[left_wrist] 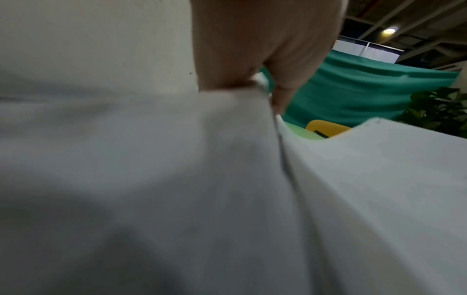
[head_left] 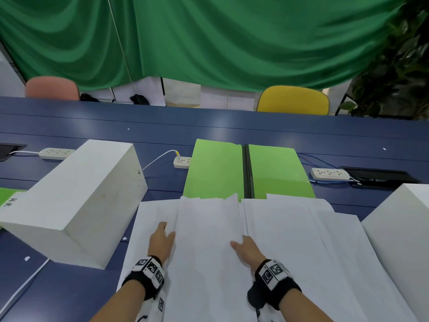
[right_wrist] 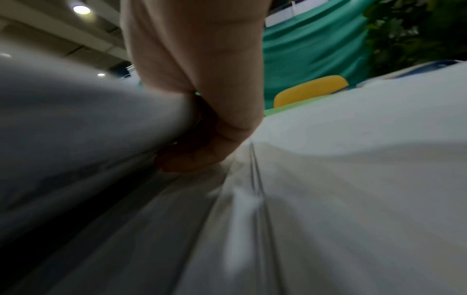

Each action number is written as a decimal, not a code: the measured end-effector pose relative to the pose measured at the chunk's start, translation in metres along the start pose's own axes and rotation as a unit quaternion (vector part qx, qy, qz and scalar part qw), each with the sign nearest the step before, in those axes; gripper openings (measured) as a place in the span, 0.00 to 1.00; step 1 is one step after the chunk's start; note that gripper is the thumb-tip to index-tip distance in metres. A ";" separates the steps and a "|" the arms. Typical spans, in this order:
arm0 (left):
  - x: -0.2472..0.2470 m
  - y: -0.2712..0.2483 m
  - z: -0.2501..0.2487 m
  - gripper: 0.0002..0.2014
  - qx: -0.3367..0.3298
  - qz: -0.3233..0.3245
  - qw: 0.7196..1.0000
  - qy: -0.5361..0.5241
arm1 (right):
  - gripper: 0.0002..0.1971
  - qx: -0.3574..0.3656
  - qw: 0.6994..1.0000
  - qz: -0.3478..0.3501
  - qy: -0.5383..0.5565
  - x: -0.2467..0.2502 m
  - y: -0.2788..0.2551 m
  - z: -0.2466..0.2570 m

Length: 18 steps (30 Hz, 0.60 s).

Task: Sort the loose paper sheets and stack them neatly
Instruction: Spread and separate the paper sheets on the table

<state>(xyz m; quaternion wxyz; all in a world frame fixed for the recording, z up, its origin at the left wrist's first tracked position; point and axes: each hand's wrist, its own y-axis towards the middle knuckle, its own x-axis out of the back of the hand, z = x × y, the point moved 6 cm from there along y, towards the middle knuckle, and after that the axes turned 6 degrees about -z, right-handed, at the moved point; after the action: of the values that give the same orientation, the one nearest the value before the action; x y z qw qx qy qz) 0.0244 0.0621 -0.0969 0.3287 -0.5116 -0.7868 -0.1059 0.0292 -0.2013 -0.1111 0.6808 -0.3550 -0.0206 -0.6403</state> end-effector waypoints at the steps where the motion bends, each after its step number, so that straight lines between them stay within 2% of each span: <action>1: 0.006 0.005 0.008 0.15 0.004 -0.033 0.999 0.023 | 0.20 -0.009 1.000 -0.018 0.008 0.004 0.000 -0.003; 2: 0.009 0.008 0.015 0.12 0.014 -0.044 0.998 0.046 | 0.20 -0.016 0.999 -0.031 0.013 0.007 0.000 -0.006; 4: 0.007 0.010 0.028 0.10 0.026 -0.022 0.997 0.075 | 0.18 -0.023 0.999 -0.030 0.025 0.007 -0.003 -0.009; 7: 0.003 0.008 0.031 0.10 0.012 -0.008 0.997 0.075 | 0.17 -0.021 0.997 0.023 0.064 -0.003 -0.010 -0.007; 11: 0.005 0.003 0.024 0.11 -0.018 -0.032 0.995 0.090 | 0.17 -0.003 0.996 0.062 0.067 -0.019 -0.014 -0.001; 15: 0.007 0.000 0.016 0.10 -0.062 -0.044 0.995 0.066 | 0.18 0.008 0.999 0.036 0.020 -0.022 -0.007 -0.001; 18: 0.011 0.000 0.017 0.12 -0.055 -0.046 0.997 0.037 | 0.19 0.007 1.000 0.001 -0.019 -0.016 -0.004 -0.002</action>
<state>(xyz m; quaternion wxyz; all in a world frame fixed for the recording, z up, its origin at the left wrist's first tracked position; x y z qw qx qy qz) 0.0146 0.0787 -0.1030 0.3238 -0.4883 -0.7895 -0.1830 0.0220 -0.1886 -0.1188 0.6834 -0.3624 -0.0371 -0.6326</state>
